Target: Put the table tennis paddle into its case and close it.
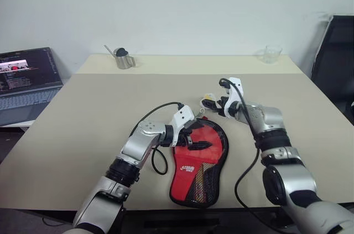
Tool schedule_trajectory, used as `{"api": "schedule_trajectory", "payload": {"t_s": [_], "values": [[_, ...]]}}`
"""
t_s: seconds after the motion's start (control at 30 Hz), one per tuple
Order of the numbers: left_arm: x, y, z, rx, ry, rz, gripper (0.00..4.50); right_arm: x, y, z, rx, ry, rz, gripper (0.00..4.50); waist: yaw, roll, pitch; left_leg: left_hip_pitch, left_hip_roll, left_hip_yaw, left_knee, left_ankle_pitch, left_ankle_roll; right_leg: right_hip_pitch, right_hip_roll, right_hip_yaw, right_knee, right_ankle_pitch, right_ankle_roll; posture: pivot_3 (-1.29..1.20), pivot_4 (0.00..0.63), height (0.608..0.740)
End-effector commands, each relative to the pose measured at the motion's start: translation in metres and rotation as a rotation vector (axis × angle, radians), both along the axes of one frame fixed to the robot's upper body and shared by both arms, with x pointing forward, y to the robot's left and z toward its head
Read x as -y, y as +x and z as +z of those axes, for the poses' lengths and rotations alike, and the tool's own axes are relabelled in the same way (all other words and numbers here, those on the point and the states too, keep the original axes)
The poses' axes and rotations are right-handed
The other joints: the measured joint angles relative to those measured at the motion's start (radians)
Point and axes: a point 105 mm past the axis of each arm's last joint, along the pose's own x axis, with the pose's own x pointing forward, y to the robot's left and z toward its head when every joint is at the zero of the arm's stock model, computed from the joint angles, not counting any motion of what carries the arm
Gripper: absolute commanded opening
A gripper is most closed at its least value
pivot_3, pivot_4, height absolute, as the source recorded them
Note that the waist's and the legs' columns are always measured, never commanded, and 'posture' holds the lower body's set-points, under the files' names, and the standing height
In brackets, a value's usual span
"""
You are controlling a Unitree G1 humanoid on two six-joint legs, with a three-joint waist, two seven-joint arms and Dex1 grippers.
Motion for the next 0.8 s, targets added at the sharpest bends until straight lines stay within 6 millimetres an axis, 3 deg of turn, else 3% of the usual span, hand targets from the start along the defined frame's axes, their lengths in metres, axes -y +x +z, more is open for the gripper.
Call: {"api": "schedule_trajectory", "payload": {"t_s": [0.03, 0.27, 0.8], "values": [[-0.002, 0.007, -0.005, 0.046, 0.033, 0.048, 4.26, 0.005, 0.017, 0.017, 0.067, 0.008, -0.112, 4.22, -0.001, 0.000, 0.000, 0.000, 0.000, 0.000, 0.000, 0.000, 0.000, 0.000, 0.000, 0.000, 0.000, 0.000, 0.000, 0.00, 0.150, 0.740], [-0.008, 0.004, -0.011, 0.049, 0.040, 0.104, 4.26, -0.001, 0.025, 0.004, 0.036, 0.027, -0.216, 4.22, 0.000, 0.000, 0.000, 0.000, 0.000, 0.000, -0.001, 0.000, 0.000, 0.000, -0.001, 0.000, -0.001, 0.000, 0.000, 0.00, 0.150, 0.740], [-0.019, -0.001, -0.007, 0.069, 0.061, 0.203, 4.26, -0.043, 0.020, -0.004, 0.028, 0.076, -0.196, 4.22, -0.002, 0.000, 0.000, 0.000, 0.001, 0.000, 0.000, 0.000, 0.000, 0.000, -0.001, 0.000, 0.000, 0.000, 0.000, 0.00, 0.150, 0.740]]}}
